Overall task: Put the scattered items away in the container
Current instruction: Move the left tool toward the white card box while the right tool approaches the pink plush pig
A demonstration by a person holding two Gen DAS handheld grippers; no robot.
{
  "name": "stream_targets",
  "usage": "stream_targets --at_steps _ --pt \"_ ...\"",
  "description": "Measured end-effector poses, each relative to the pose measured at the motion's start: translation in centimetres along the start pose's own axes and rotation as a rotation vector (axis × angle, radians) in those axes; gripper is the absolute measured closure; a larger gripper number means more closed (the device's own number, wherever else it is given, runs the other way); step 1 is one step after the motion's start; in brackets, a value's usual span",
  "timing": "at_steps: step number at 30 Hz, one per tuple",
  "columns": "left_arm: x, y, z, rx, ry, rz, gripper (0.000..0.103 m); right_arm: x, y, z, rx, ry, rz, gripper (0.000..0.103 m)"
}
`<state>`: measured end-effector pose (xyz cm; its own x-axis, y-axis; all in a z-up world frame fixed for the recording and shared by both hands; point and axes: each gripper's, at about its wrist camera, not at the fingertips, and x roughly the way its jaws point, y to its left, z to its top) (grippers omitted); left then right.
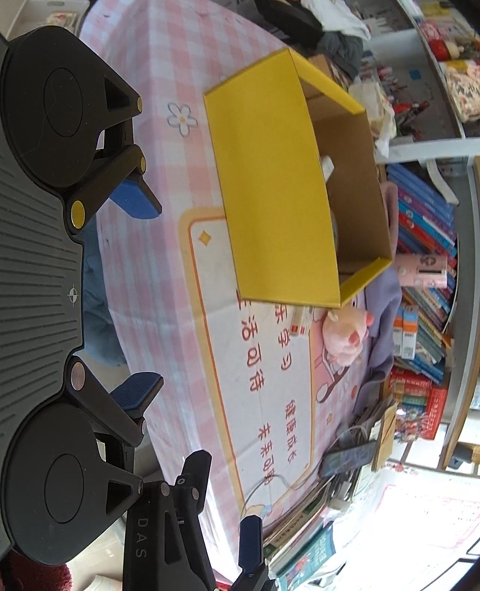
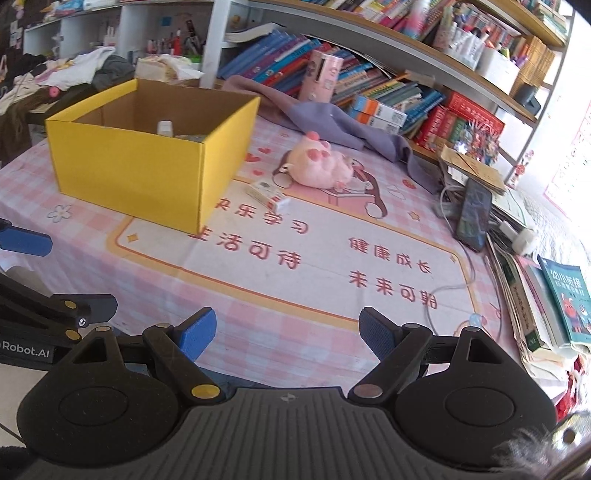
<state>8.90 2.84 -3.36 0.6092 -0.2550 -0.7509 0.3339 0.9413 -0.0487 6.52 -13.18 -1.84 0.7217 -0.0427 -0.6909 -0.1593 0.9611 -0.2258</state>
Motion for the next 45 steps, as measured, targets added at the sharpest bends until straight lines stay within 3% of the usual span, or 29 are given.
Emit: stream_targets --at_steps 6,19,31,45 --pt "0.9 -1.5 1.0 0.044 -0.003 -0.056 0.011 0.6 -1.6 0.1 0.046 0.011 -0.024 0.019" --pt "3.0 -4.9 3.5 0.157 -0.054 -0.154 0.011 1.9 -5.7 0.8 0.145 -0.05 -0.037 0.022" --pt "6.9 -8.5 8.1 0.266 -0.09 -0.139 0.011 7.0 -9.8 3.9 0.141 -0.059 0.05 0.022" --pt "13.0 -10.8 13.5 0.219 -0.023 -0.036 0.011 13.4 -16.5 7.4 0.171 -0.048 0.129 0.02"
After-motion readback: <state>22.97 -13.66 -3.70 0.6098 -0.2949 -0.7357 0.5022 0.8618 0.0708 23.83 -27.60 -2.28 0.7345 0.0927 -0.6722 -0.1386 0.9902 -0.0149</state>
